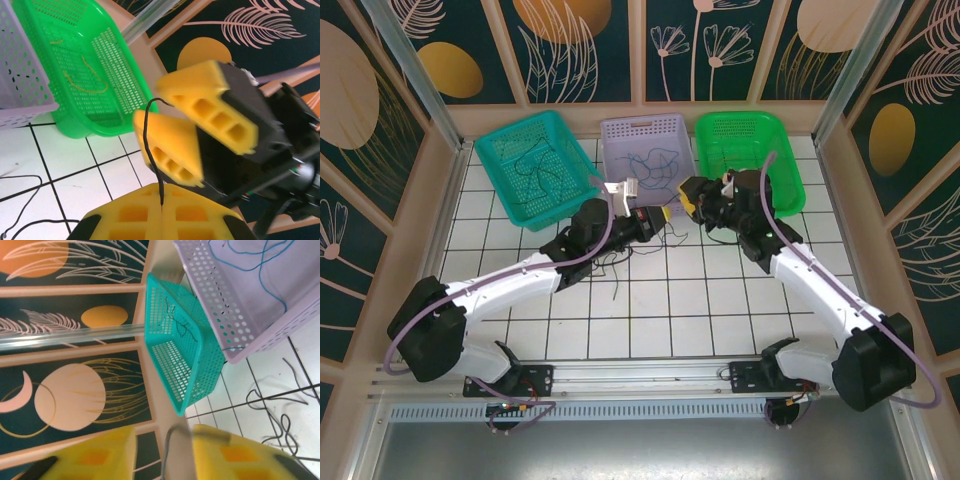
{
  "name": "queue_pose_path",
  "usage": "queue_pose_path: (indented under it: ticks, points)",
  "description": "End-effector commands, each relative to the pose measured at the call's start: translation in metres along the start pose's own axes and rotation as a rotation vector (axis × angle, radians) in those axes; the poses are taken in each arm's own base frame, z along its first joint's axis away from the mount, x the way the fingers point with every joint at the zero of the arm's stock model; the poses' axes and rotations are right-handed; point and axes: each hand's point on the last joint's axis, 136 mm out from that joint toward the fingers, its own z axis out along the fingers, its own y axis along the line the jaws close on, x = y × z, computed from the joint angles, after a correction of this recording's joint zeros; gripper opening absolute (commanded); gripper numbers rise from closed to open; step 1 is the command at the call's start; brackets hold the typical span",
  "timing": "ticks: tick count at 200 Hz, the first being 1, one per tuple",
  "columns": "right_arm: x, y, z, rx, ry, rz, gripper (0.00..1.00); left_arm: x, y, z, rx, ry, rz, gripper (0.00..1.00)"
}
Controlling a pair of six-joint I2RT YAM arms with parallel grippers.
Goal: Untangle the cables
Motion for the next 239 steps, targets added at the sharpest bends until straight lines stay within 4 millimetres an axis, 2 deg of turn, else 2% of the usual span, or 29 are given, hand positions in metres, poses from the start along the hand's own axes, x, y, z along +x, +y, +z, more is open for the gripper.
queue_pose_path:
  ticks: [1,11,22,36,43,47,57,77,92,107,171,193,227,239]
  points:
    - [-0.016,0.027,0.000,-0.045,-0.050,-0.011,0.25,-0.001,-0.012,0.003,0.023,0.011,0.039,0.00]
    - [-0.020,0.029,0.001,-0.033,-0.065,-0.039,0.16,0.000,-0.014,0.004,0.026,0.017,0.043,0.00]
    - [-0.026,0.032,0.000,-0.020,-0.090,-0.081,0.00,0.002,-0.013,0.005,0.022,0.028,0.047,0.00]
    - [-0.030,0.038,-0.002,0.003,-0.114,-0.162,0.00,0.006,-0.012,0.007,0.013,0.049,0.056,0.00]
    - [-0.031,0.042,-0.003,0.016,-0.118,-0.209,0.00,0.013,-0.002,0.008,-0.023,0.077,0.059,0.00]
    - [-0.031,0.044,-0.004,0.024,-0.120,-0.236,0.00,0.006,-0.007,0.010,-0.033,0.070,0.067,0.00]
    - [-0.030,0.049,-0.006,0.045,-0.119,-0.303,0.00,0.007,0.001,0.012,-0.093,0.093,0.092,0.20]
    - [-0.030,0.054,-0.010,0.102,-0.115,-0.412,0.00,-0.001,0.002,0.010,-0.144,0.089,0.149,0.43]
    - [-0.031,0.056,-0.012,0.141,-0.107,-0.478,0.00,-0.011,-0.003,0.005,-0.164,0.069,0.201,0.56]
    - [-0.031,0.057,-0.012,0.170,-0.098,-0.525,0.00,-0.019,-0.005,0.002,-0.188,0.058,0.254,0.61]
    - [-0.018,0.075,-0.014,0.175,-0.041,-0.636,0.00,-0.042,-0.022,0.017,-0.187,0.044,0.452,0.68]
    - [-0.012,0.076,-0.014,0.163,-0.013,-0.637,0.00,-0.041,-0.025,0.030,-0.175,0.070,0.470,0.68]
    - [-0.004,0.085,-0.019,0.122,0.007,-0.626,0.00,-0.040,-0.014,0.045,-0.221,0.094,0.472,0.61]
    - [-0.002,0.088,-0.021,0.112,0.010,-0.622,0.00,-0.042,-0.014,0.047,-0.225,0.087,0.469,0.47]
